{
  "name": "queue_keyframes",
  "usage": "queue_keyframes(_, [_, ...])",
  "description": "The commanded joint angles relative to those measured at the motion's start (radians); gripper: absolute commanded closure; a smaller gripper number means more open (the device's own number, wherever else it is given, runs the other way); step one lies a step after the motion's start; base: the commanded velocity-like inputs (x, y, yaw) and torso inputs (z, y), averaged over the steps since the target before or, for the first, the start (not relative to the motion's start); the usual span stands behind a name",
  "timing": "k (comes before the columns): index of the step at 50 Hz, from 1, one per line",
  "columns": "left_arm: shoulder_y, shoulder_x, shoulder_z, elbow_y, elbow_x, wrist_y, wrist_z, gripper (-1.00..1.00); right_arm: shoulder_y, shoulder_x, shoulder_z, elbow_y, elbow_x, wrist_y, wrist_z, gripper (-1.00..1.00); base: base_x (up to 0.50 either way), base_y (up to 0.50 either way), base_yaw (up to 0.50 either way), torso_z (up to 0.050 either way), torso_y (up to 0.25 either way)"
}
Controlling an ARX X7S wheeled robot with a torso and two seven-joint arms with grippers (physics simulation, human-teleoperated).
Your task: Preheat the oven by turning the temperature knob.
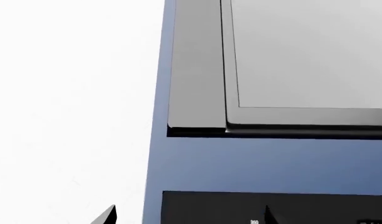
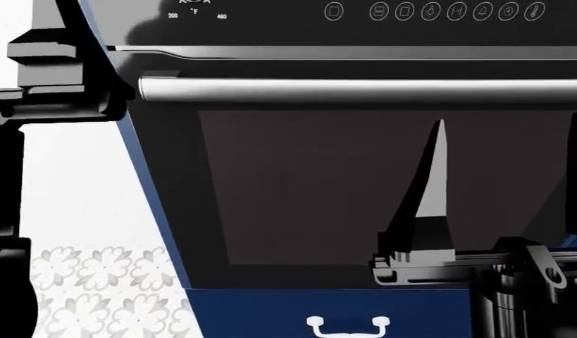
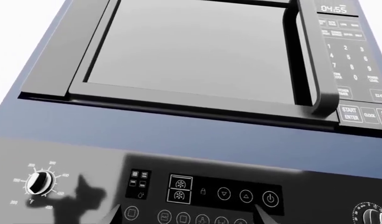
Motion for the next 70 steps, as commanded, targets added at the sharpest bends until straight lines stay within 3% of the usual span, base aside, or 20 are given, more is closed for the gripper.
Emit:
queue_keyframes(1, [-0.128, 0.037, 0.036, -0.053, -0.153, -0.122, -0.043, -1.0, 0.001, 0.0, 0.0, 0.0, 0.0, 0.004, -0.002, -1.0, 0.0, 0.0, 0.0, 0.0, 0.0])
queue_keyframes(16, [-0.289, 0.045, 0.065, -0.131, -0.513, -0.275, -0.236, -1.0, -0.004, 0.0, -0.006, 0.0, -0.005, 0.007, -0.001, -1.0, 0.0, 0.0, 0.0, 0.0, 0.0])
queue_keyframes(36, [-0.353, 0.05, 0.082, -0.129, -0.662, -0.307, -0.268, -1.0, -0.033, 0.0, -0.001, 0.0, -0.005, -0.018, -0.007, -1.0, 0.0, 0.0, 0.0, 0.0, 0.0])
queue_keyframes(46, [-0.447, 0.082, 0.119, -0.195, -0.742, -0.362, -0.3, -1.0, -0.042, 0.0, 0.004, 0.0, -0.002, -0.026, -0.013, -1.0, 0.0, 0.0, 0.0, 0.0, 0.0])
queue_keyframes(70, [-0.602, 0.188, 0.186, -0.417, -0.736, -0.447, -0.22, -1.0, -0.042, 0.0, 0.006, 0.0, 0.009, -0.017, -0.016, -1.0, 0.0, 0.0, 0.0, 0.0, 0.0])
